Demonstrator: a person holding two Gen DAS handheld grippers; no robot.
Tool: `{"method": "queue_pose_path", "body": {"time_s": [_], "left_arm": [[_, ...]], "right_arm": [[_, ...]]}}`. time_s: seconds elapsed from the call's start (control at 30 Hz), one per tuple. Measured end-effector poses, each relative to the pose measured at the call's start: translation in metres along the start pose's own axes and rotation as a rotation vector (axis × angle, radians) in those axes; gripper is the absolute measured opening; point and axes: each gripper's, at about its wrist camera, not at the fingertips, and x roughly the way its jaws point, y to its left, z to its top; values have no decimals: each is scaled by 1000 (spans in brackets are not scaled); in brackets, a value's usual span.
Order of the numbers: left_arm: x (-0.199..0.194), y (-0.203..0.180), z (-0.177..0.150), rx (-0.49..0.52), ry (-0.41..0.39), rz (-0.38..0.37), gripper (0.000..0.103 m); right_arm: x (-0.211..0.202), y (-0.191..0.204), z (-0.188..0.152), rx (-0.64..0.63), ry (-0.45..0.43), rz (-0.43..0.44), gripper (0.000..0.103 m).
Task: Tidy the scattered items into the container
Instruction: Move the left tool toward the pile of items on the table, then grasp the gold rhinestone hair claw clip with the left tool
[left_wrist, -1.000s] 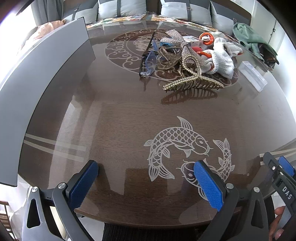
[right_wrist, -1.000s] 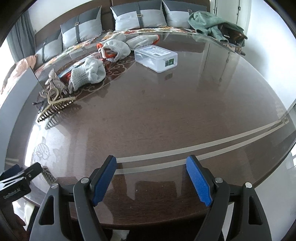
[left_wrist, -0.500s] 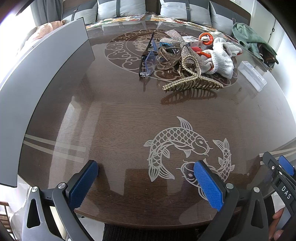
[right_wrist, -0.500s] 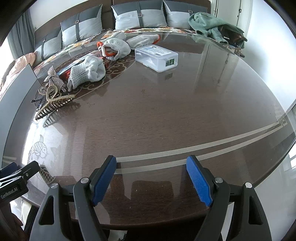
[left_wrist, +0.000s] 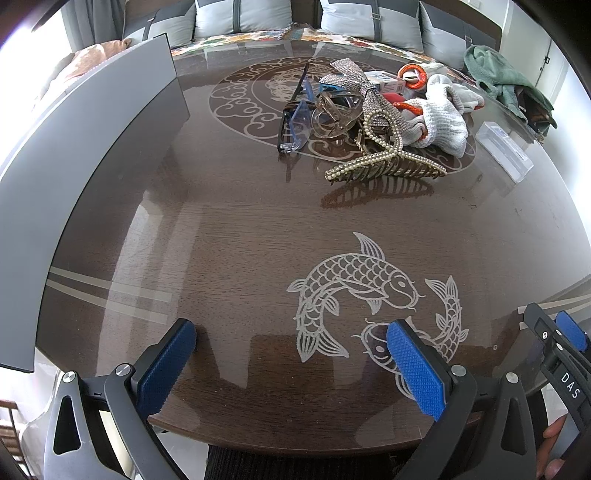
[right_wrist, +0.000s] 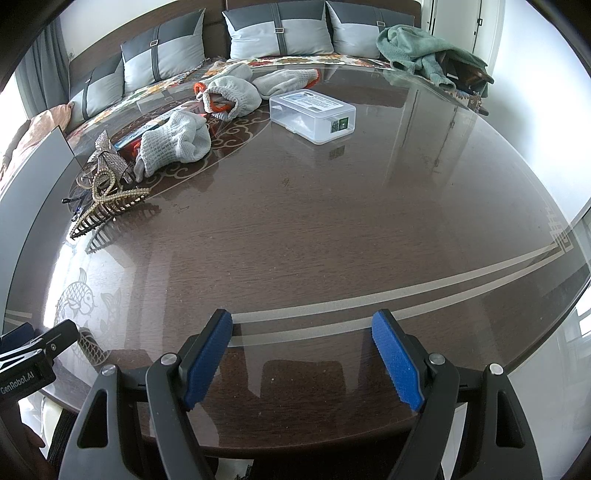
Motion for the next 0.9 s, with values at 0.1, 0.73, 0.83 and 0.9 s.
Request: {"method": "queue_pose_path", "body": {"time_s": [0.1,0.73,0.83,0.9], "left_arm": [[0,0,0,1,1,0,103],[-6,-38,107,-1,12,-84,103],[7,-49,120,5,24,-59,103],[13,-55,126,4,27,-50,103]], "right_arm": [[0,0,0,0,0,-1,80],[0,0,1,-4,-11,2,81],[0,0,1,-8,-12,5,81],[0,0,1,-12,-13,8,81]]}}
